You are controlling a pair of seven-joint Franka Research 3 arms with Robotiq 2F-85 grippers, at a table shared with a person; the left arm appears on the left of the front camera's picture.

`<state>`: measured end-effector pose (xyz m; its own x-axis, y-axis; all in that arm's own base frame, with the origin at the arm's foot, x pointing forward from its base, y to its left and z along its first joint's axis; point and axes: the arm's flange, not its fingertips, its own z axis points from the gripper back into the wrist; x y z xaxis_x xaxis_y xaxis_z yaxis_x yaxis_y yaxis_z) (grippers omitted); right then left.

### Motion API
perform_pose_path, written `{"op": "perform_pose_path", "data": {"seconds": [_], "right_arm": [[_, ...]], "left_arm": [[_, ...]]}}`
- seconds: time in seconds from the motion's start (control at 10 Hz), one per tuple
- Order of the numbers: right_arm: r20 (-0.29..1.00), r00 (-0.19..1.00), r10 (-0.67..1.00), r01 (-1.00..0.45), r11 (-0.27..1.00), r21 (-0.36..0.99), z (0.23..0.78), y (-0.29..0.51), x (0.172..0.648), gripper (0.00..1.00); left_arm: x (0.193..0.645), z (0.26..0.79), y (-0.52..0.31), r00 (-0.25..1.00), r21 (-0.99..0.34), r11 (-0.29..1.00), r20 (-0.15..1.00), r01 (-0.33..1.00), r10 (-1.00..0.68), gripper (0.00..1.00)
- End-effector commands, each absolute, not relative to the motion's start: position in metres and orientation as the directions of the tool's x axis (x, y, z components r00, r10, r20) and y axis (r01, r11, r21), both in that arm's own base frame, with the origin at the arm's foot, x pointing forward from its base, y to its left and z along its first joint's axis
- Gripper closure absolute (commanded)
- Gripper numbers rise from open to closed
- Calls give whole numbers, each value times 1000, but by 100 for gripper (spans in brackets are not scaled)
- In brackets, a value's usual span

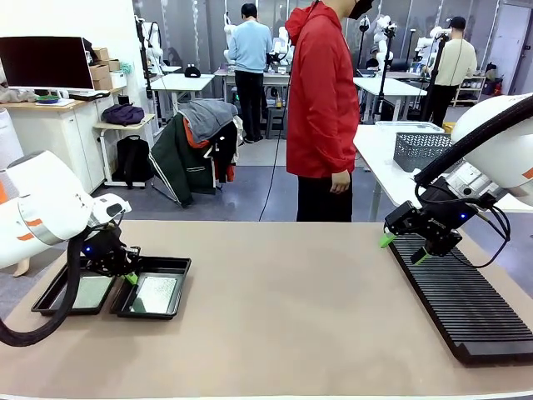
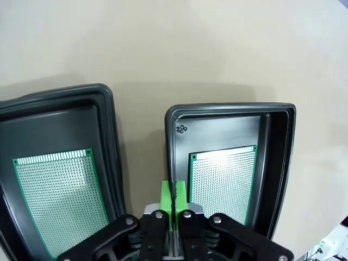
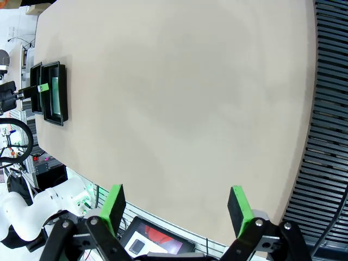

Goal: Inspect and transfer BCBs to ESD trays.
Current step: Pick up the ESD tray and place it on the left side of the table.

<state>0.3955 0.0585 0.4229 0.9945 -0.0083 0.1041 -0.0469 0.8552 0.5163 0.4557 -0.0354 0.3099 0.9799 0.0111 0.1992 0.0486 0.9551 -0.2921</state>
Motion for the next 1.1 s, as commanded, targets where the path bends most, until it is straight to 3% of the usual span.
{"op": "perform_pose_path", "data": {"seconds": [0.0,0.8,0.9,1.0], "right_arm": [[93,995,-21,-29,857,515,425,61,397,0],[93,995,-21,-29,857,515,425,61,397,0],[93,995,-21,-29,857,515,425,61,397,0],[93,995,-21,-29,857,515,425,61,397,0]], "left_arm": [[455,311,-36,980,-291,956,196,38,20,97],[455,311,-36,980,-291,956,196,38,20,97],[456,310,-37,980,-293,955,198,50,9,82],[456,314,-40,981,-270,962,195,43,11,79]]}}
